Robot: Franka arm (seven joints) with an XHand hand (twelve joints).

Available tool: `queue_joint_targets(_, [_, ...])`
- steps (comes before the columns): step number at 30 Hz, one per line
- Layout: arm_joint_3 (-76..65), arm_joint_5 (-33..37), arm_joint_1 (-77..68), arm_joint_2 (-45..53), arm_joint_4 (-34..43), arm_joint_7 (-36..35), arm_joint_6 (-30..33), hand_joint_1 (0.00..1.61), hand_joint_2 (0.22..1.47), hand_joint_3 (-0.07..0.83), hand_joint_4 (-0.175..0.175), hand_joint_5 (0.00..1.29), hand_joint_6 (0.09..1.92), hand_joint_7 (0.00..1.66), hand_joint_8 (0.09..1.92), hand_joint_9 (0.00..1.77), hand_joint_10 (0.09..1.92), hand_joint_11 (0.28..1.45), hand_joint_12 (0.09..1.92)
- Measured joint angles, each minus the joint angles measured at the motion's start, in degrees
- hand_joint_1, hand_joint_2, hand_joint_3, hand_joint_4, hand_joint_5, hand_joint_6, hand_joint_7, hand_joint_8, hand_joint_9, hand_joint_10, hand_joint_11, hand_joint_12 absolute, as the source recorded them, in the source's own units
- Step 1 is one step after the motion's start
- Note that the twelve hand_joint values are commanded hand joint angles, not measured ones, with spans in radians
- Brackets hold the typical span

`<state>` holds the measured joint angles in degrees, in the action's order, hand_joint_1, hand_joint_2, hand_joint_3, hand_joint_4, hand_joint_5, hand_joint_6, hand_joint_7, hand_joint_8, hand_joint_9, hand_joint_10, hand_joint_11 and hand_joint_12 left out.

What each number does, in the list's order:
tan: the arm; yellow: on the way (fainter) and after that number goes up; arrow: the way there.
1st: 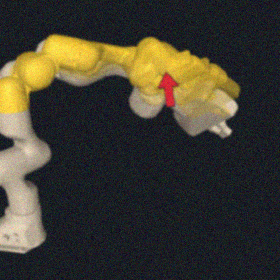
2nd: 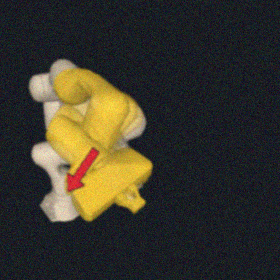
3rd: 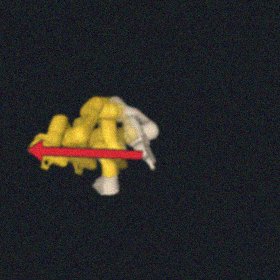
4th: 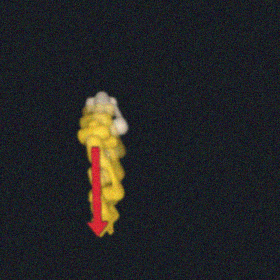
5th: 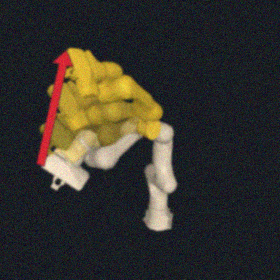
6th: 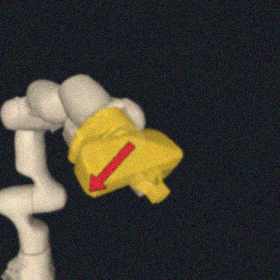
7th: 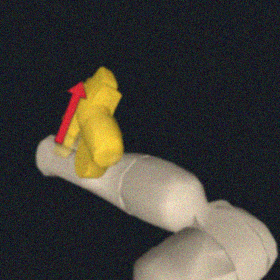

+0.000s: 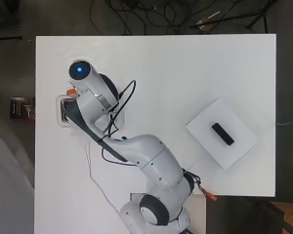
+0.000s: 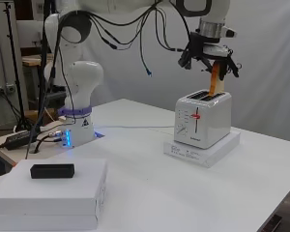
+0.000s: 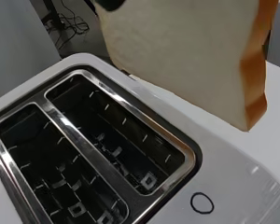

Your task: Teleoperate dual arm-hand system to toast a bread

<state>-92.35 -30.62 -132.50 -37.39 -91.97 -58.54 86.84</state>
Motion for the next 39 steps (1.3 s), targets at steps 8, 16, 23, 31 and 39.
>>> queue_joint_targets(8, [-6.46,-2.60,-7.46,-2.30,2.67,-1.02,-1.13,1.24,1.14,-0.001,-0.175,0.74,1.26,1.14,0.81,1.39,0.09,0.81,0.09])
queue_joint_targets(16, [0.78,-2.02,1.73,-2.62,0.16,1.85,0.65,1.32,1.13,0.001,-0.173,0.71,1.29,1.06,0.82,1.17,0.63,0.78,0.09])
queue_joint_targets(23, [7.95,-2.88,11.11,-4.36,-10.58,10.44,8.05,1.37,1.13,-0.001,-0.175,0.69,1.30,1.01,0.84,1.06,0.99,0.78,0.09])
queue_joint_targets(31, [13.60,-2.46,14.30,-4.85,-14.42,14.94,10.32,1.37,1.11,0.000,-0.175,0.79,1.22,1.04,0.74,1.09,0.98,0.83,0.09])
queue_joint_targets(39, [11.10,-2.00,10.74,-4.54,-14.51,14.08,9.33,1.36,1.13,0.000,-0.175,0.80,1.36,0.95,0.86,1.03,0.92,0.77,0.09])
